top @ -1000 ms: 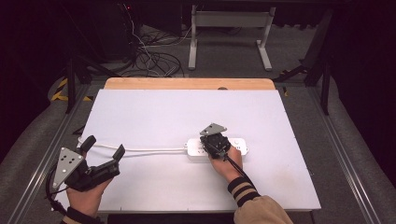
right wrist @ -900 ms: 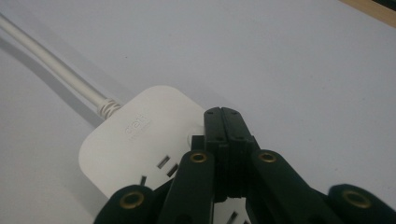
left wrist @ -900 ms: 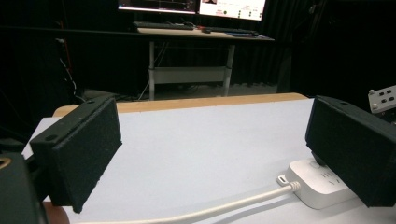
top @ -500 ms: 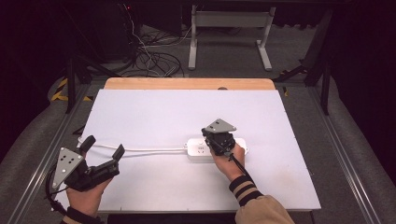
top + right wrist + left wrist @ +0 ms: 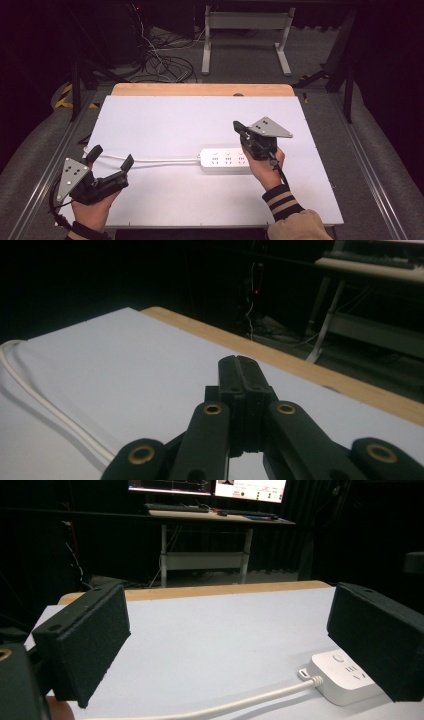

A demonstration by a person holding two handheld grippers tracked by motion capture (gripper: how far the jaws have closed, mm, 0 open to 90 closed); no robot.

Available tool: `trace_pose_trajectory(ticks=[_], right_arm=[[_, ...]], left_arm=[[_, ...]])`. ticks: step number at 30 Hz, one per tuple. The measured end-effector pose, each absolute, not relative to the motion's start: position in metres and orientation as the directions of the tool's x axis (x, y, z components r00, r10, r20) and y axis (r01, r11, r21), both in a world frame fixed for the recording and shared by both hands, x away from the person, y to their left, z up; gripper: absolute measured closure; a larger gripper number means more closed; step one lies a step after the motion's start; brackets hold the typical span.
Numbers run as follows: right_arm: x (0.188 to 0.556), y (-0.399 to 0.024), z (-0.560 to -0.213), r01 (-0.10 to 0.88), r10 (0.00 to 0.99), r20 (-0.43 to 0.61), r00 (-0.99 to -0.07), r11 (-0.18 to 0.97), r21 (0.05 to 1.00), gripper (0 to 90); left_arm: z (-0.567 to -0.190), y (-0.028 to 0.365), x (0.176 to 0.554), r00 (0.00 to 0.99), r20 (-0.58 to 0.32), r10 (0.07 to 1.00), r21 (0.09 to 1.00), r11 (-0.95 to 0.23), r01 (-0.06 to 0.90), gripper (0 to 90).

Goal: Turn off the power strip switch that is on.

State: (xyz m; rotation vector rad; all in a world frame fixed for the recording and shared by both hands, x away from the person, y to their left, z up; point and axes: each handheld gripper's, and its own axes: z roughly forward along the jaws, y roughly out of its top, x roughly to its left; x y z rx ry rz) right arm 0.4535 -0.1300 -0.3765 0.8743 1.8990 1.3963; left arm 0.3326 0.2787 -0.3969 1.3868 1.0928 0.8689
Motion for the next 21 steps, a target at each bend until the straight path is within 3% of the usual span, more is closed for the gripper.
trace_pose_trajectory(ticks=[13,21], right_arm=[[0.412,-0.214,-0.367,0.054,0.842,-0.038,-0.538,0.079,0.995,90.0],[0.412,-0.224,-0.369,0.050,0.856,-0.035,-0.516,0.071,0.996,90.0]], left_arm=[[-0.397,0.278,0.333,0.297,-0.085,0.951,0.989,0.044,0.141,4.2],[-0.397,0.278,0.334,0.302,-0.086,0.949,0.989,0.044,0.141,4.3]])
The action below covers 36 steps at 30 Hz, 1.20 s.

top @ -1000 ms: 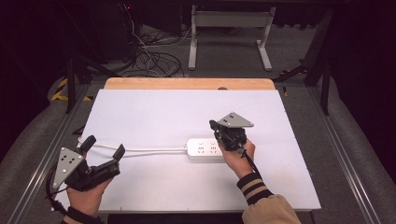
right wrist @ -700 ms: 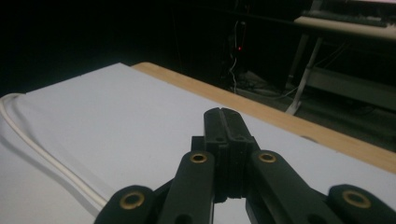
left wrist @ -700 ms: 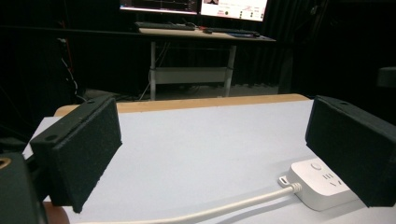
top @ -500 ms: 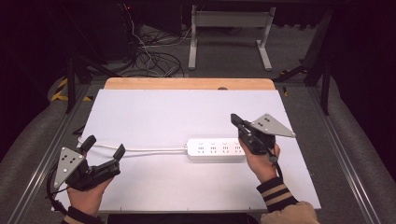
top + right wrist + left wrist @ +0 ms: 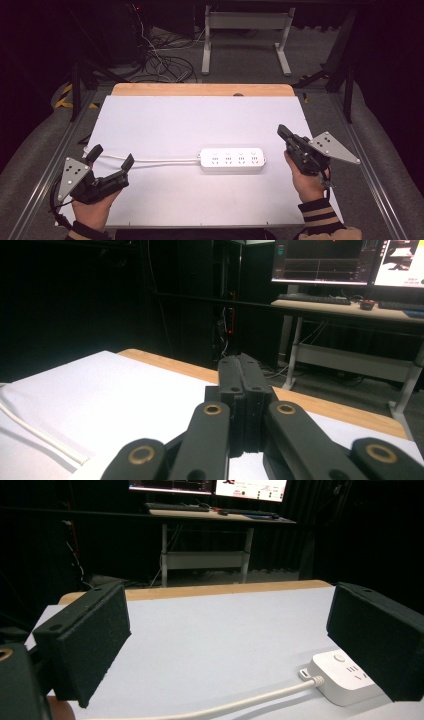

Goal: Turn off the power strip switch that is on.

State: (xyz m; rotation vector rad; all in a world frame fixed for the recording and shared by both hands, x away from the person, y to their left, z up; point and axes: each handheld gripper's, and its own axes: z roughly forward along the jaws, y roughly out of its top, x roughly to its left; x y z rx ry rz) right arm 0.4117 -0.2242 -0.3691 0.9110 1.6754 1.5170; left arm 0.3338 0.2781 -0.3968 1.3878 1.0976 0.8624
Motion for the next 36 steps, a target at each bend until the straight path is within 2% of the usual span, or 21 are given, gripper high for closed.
trace_pose_trajectory(ticks=[10,14,36], right_arm=[[0.409,-0.233,-0.375,0.044,0.856,-0.043,-0.516,0.076,0.996,90.0],[0.406,-0.237,-0.385,0.057,0.850,-0.071,-0.521,0.118,0.991,90.0],[0.408,-0.243,-0.392,0.030,0.874,-0.060,-0.481,0.085,0.996,90.0]], left_arm=[[-0.396,0.279,0.333,0.301,-0.090,0.949,0.990,0.051,0.134,4.3],[-0.395,0.279,0.333,0.300,-0.092,0.949,0.989,0.053,0.135,4.3],[-0.394,0.279,0.333,0.307,-0.090,0.948,0.990,0.051,0.131,4.5]])
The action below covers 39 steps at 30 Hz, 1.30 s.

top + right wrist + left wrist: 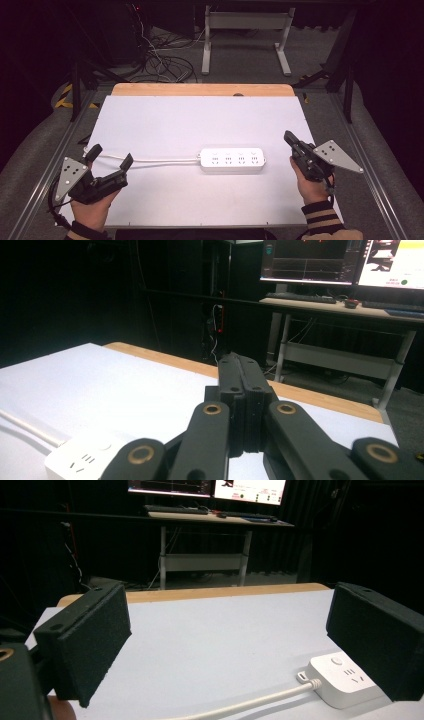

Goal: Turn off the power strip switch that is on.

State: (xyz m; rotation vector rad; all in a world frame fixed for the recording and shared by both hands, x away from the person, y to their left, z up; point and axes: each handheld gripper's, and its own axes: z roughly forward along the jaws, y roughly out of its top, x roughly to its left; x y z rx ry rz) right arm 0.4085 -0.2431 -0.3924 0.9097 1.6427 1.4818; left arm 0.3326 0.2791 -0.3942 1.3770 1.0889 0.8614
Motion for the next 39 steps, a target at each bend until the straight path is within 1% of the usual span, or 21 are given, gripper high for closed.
trace_pose_trajectory(ticks=[8,9,10,16,18,19,21,24,26,39], right_arm=[[0.4078,-0.2417,-0.3937,0.013,0.877,-0.072,-0.476,0.089,0.996,90.0],[0.4077,-0.2418,-0.3941,0.009,0.876,-0.072,-0.476,0.087,0.996,86.6],[0.4079,-0.2420,-0.3944,0.006,0.877,-0.072,-0.475,0.085,0.996,76.5],[0.4105,-0.2425,-0.3959,-0.014,0.893,-0.051,-0.448,0.050,0.999,35.7],[0.4120,-0.2425,-0.3967,-0.029,0.902,-0.048,-0.429,0.039,0.999,22.1],[0.4125,-0.2418,-0.3967,-0.020,0.911,-0.043,-0.411,0.038,0.999,15.8],[0.4136,-0.2419,-0.3971,-0.013,0.914,-0.030,-0.404,0.027,1.000,10.9],[0.4139,-0.2412,-0.3973,-0.020,0.915,-0.045,-0.401,0.040,0.999,5.3],[0.4140,-0.2406,-0.3974,-0.029,0.919,-0.043,-0.392,0.034,0.999,4.2],[0.4136,-0.2398,-0.3992,-0.019,0.915,-0.059,-0.400,0.055,0.998,5.4]], left_arm=[[-0.3941,0.2789,0.3326,0.308,-0.086,0.947,0.990,0.048,0.131,4.6],[-0.3941,0.2789,0.3326,0.308,-0.086,0.948,0.990,0.048,0.131,4.6],[-0.3941,0.2791,0.3327,0.309,-0.089,0.947,0.990,0.050,0.131,4.7],[-0.3941,0.2790,0.3327,0.310,-0.089,0.947,0.990,0.050,0.130,4.6],[-0.3941,0.2789,0.3327,0.312,-0.090,0.946,0.990,0.051,0.130,4.5],[-0.3941,0.2789,0.3327,0.313,-0.091,0.945,0.990,0.052,0.130,4.5],[-0.3940,0.2790,0.3326,0.316,-0.094,0.944,0.990,0.055,0.130,4.5],[-0.3940,0.2789,0.3326,0.319,-0.099,0.942,0.990,0.059,0.132,4.5],[-0.3938,0.2791,0.3321,0.319,-0.096,0.943,0.990,0.057,0.130,4.5],[-0.3938,0.2776,0.3346,0.325,-0.103,0.940,0.989,0.061,0.135,4.5]])
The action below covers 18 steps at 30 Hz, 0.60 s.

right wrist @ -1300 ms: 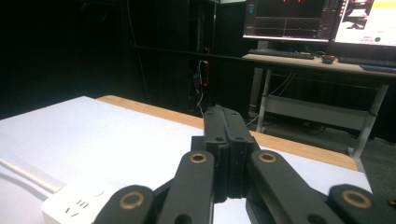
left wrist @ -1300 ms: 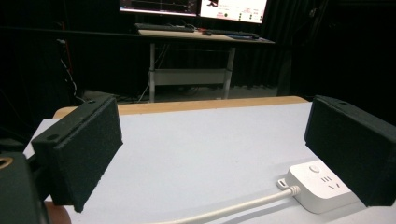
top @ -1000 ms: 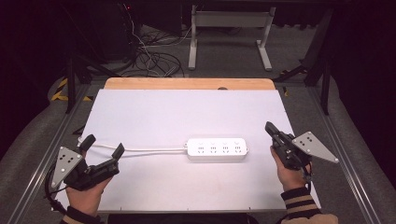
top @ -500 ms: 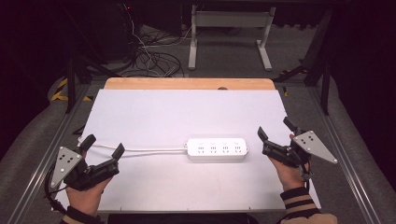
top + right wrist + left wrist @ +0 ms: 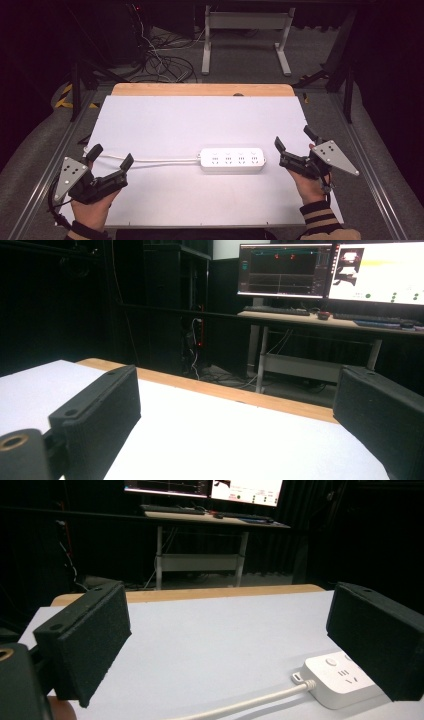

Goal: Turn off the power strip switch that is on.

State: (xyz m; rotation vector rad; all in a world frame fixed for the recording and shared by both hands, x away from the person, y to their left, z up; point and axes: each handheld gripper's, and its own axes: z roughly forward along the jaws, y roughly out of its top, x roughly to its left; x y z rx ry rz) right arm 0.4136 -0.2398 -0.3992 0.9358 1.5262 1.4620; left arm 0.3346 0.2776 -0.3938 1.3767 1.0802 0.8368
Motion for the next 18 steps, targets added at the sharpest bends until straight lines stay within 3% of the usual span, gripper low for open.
trace_pose_trajectory(ticks=[18], right_arm=[[0.4074,-0.2474,-0.4022,0.008,0.924,-0.057,-0.379,0.065,0.998,6.3]], left_arm=[[-0.3937,0.2724,0.3399,0.350,-0.105,0.931,0.988,0.058,0.143,4.5]])
